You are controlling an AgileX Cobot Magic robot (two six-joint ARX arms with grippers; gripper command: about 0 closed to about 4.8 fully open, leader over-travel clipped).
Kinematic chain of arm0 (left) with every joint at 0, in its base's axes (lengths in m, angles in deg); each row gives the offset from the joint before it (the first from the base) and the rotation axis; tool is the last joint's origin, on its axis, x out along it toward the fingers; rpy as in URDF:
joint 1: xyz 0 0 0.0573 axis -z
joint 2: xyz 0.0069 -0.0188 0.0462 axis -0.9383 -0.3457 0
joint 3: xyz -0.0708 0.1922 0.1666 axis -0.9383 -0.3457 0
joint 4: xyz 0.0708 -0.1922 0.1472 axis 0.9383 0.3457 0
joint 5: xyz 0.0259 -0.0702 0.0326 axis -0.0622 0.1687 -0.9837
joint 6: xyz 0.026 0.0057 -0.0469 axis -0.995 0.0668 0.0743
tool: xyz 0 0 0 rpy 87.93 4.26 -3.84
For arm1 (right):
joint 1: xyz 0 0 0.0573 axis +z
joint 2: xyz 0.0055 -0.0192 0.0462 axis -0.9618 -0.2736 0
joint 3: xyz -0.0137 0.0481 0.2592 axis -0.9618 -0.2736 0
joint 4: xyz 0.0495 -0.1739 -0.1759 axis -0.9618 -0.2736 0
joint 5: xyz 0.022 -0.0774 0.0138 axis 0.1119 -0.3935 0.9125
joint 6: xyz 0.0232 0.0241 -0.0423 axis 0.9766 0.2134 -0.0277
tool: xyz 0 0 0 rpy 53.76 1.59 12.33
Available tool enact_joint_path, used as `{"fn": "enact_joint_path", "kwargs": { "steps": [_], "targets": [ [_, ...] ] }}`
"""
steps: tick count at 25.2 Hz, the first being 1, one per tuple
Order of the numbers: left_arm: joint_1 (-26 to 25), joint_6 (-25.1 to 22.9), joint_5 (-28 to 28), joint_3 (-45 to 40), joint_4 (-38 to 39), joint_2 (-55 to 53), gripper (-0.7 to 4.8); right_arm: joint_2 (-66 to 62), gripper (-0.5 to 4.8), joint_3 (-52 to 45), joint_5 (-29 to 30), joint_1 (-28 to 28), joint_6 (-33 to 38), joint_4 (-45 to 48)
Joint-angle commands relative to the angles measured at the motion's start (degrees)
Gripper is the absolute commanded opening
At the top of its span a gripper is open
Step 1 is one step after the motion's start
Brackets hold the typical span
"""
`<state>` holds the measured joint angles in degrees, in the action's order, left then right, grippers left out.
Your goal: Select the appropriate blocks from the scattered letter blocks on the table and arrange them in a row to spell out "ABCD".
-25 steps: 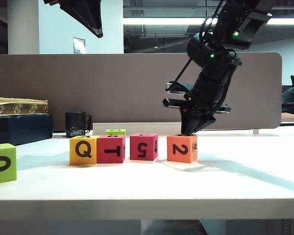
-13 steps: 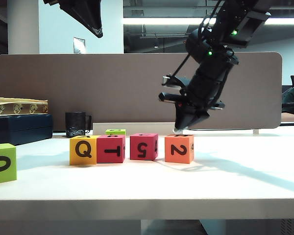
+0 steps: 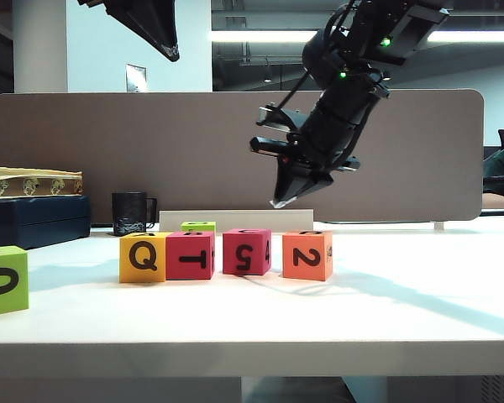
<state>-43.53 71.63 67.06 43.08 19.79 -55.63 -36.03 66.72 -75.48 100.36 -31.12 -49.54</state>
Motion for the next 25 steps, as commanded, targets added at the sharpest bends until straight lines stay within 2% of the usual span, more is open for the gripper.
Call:
{"fn": "enact_joint_path", "kwargs": {
  "steps": [1, 25],
  "targets": [
    [0.07, -0.24, 0.07, 0.13, -0.85, 0.42, -0.06, -0.31, -0.02, 0.28, 0.98, 1.07, 0.13, 1.05],
    [0.07, -0.26, 0.26, 0.13, -0.74, 0.39, -0.06, -3.37, -0.02, 0.31, 3.45, 4.11, 0.11, -2.80]
  ]
}}
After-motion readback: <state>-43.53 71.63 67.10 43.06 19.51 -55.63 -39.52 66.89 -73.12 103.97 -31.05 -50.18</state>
